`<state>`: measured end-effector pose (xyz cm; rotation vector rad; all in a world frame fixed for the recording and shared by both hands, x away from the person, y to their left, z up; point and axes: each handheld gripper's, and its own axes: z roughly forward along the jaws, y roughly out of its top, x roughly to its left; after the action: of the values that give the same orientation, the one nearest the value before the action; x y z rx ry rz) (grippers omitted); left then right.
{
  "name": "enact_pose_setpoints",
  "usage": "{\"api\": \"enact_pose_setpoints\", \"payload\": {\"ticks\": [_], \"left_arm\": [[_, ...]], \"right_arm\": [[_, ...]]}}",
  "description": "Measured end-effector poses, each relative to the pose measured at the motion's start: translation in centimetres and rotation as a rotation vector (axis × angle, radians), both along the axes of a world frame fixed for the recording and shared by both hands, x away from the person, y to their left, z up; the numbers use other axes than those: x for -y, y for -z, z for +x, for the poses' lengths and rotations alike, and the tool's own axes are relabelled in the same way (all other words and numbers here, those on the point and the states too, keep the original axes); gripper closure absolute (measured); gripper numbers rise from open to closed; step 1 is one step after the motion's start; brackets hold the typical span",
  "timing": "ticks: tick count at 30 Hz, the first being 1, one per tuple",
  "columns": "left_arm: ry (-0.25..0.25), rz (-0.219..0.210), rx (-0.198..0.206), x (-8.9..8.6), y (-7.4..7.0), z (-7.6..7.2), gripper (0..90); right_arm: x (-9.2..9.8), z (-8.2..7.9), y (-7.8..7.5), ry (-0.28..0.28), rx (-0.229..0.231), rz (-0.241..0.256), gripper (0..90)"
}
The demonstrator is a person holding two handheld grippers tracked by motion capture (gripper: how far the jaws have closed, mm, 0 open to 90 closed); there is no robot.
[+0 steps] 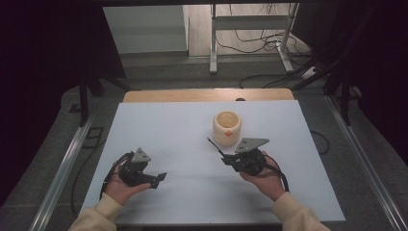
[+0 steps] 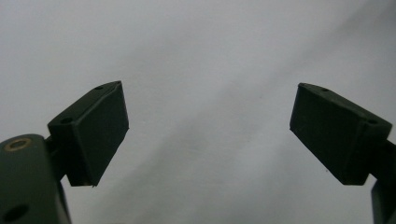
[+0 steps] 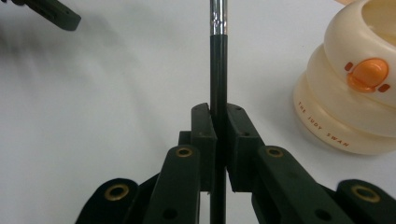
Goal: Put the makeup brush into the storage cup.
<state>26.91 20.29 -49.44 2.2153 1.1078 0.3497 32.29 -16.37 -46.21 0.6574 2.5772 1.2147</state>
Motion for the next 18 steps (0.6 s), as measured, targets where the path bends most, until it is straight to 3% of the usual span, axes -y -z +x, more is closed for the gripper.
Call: {"api": "enact_pose_setpoints", "payload": {"ticks": [18], "left_arm": [[-0.004,-0.001,-0.01,-0.06,0.09,0.1,13.4]], "right_arm": [[0.58,0.7,-0.33,0.045,-0.017,0.056,82.6]]}}
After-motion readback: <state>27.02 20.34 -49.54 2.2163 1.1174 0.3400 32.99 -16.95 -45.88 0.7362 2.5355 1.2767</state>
